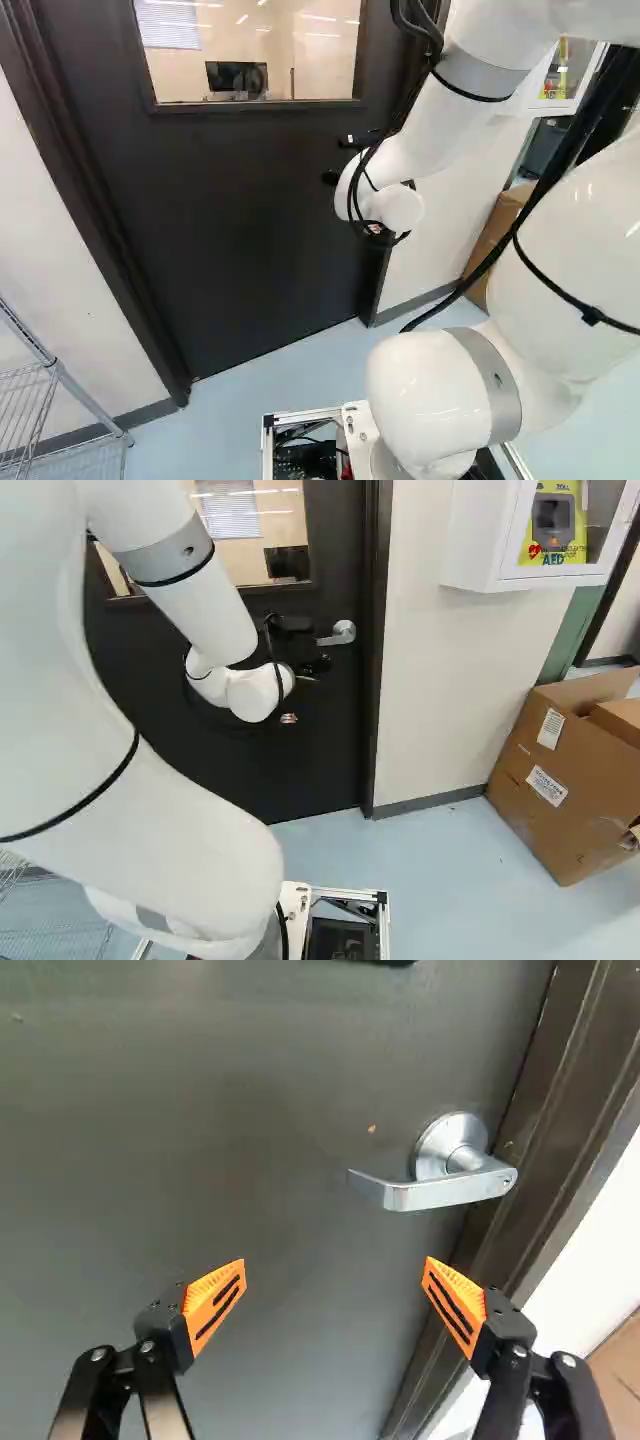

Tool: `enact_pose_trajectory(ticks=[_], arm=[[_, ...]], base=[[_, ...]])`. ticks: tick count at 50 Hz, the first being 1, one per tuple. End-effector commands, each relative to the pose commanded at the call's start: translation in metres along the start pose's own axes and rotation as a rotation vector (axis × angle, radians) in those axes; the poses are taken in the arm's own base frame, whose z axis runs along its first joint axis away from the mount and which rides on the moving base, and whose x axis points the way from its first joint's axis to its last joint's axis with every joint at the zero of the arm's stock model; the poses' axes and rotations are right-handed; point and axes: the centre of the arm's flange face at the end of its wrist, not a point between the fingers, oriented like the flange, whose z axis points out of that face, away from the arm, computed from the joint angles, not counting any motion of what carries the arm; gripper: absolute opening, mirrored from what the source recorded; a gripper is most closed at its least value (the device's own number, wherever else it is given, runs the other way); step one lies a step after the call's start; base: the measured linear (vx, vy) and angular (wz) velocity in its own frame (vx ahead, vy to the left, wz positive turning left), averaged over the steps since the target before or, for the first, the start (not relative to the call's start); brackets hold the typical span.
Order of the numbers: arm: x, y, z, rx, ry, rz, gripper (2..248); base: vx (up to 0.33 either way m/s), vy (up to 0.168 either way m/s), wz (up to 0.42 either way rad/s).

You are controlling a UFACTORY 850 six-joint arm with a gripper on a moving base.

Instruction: Open the door and move inside

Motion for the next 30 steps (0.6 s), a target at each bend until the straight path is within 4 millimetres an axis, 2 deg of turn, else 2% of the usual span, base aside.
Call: enact_pose_trajectory(ticks=[30], arm=[[0.033, 0.000, 0.008, 0.000, 0.072, 0.000, 247]], base=[[0.000, 0.000, 0.000]])
